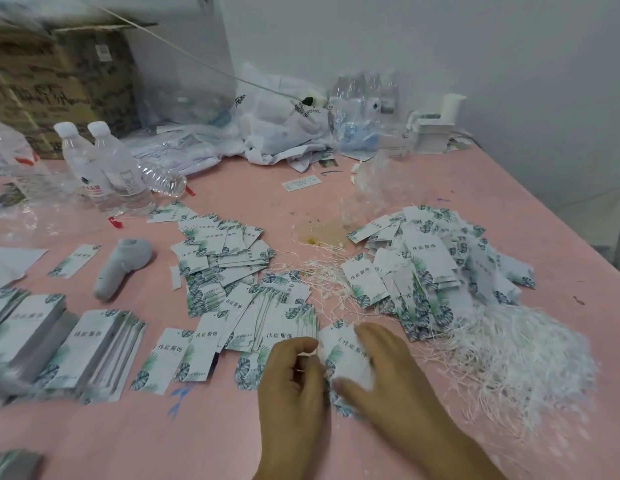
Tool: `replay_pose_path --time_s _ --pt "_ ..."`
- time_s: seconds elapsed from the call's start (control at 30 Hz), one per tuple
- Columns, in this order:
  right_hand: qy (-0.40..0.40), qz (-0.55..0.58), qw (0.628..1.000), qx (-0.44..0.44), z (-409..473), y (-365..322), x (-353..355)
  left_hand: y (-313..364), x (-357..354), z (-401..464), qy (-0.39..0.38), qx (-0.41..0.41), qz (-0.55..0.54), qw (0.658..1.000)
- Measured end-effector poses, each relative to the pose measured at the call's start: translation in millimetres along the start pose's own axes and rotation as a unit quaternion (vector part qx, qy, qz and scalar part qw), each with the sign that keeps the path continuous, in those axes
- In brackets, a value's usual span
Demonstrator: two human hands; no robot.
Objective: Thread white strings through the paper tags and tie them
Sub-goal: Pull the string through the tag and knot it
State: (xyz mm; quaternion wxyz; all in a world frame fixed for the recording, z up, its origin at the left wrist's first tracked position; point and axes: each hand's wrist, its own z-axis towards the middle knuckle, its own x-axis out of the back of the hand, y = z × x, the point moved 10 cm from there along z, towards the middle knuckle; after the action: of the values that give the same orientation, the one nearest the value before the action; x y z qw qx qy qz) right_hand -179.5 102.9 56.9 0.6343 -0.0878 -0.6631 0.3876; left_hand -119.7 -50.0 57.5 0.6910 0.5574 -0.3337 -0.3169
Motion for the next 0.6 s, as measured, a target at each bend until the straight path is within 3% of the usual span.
replay_pose_path --time_s 0.13,0.3,0.4,0.5,0.6 --pt "-0.018 -0.093 0.995 0.041 -5 -4 -12 -1 3 2 0.015 0.015 0.005 1.000" --pt "-0.013 -0.061 0.996 0.058 -7 -8 -3 -7 2 1 0.002 0.039 -0.007 0.999" --pt "-0.008 -0.037 0.997 0.073 -8 -11 4 -11 -6 -3 -0.034 0.085 -0.085 0.992" --pt "0.054 0.003 0.993 0.109 -10 -22 27 -17 -24 -10 -0.093 0.162 -0.180 0.966" --pt "0.103 0.006 0.978 0.180 -16 -39 40 -22 -44 -21 -0.154 0.257 -0.291 0.909"
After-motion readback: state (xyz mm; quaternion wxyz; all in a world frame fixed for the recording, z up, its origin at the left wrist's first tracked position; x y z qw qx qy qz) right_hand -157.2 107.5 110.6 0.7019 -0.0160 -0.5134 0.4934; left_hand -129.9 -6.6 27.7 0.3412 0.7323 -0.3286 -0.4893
